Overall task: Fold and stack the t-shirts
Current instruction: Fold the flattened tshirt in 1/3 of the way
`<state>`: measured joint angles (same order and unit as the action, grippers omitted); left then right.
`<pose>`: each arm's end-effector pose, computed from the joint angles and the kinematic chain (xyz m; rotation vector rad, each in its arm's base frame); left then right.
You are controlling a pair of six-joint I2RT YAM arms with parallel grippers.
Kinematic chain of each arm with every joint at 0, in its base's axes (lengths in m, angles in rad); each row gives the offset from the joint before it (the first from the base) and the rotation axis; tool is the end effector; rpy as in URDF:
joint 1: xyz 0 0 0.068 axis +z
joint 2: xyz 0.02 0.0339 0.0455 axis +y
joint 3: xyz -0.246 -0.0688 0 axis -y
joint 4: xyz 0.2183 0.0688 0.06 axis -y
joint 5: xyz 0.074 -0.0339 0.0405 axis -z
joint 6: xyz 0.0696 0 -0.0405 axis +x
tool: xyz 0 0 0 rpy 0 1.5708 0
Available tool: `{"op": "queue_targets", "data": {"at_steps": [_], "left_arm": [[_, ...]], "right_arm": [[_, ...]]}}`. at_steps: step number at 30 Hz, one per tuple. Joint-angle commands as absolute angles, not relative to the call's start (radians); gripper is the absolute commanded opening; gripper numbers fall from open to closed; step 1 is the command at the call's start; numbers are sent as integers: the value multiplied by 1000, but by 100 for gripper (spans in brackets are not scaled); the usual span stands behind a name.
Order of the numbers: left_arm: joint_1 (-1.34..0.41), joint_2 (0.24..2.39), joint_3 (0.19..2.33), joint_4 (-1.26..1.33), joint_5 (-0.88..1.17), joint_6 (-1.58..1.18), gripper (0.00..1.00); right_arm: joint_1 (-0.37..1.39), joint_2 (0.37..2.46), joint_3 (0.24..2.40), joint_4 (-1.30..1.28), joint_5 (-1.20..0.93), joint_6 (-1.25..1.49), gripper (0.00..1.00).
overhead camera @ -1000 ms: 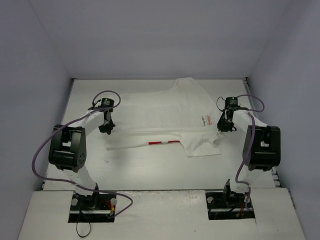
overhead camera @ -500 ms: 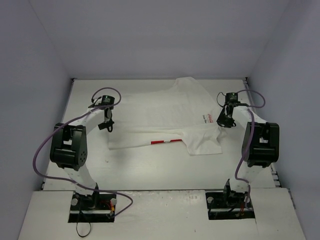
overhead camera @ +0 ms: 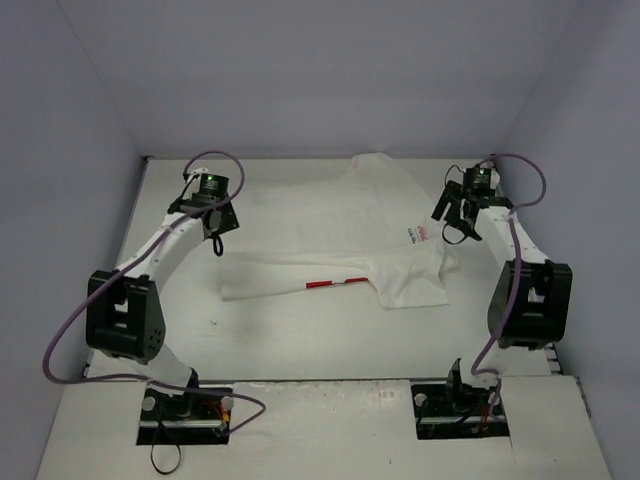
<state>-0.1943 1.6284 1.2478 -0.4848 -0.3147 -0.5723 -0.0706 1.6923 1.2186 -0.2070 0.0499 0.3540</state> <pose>0.3476 -0.0464 0.2270 -0.5828 2.3080 0.0225 0.3818 -0.0305 0.2212 0.5007 2.1959 0.0961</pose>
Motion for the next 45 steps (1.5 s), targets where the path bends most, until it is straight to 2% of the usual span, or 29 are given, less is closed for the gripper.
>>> {"op": "queue_targets", "data": {"at_steps": [1, 7, 9, 11, 14, 17, 28, 35, 40, 45], "left_arm": [[-353, 1458, 1220, -497, -295, -586, 67], [-426, 1430, 1017, -491, -265, -743, 67], [-433, 1462, 992, -486, -260, -753, 67], [-437, 1506, 977, -486, -254, -756, 67], [-429, 1575, 986, -489, -270, -748, 67], [-411, 1619, 1015, -505, -296, -717, 67], [-176, 1749, 1156, -410, -328, -493, 66], [-150, 1722, 1282, -454, -304, -411, 67], [-289, 1537, 1292, -532, -238, -476, 69], [-610, 1477, 1286, -535, -152, -722, 69]], "right_arm": [[-66, 1456, 1136, -199, -55, 299, 77], [-52, 1213, 884, -207, -124, 373, 70], [-39, 1180, 822, -206, -127, 392, 69], [-17, 1162, 748, -207, -118, 417, 63], [21, 1161, 672, -206, -90, 456, 64], [47, 1180, 650, -206, -73, 468, 68], [158, 1190, 657, -212, -19, 509, 68], [166, 1213, 687, -216, -17, 486, 68], [172, 1215, 666, -219, -14, 483, 67], [173, 1237, 650, -230, 38, 510, 61]]}}
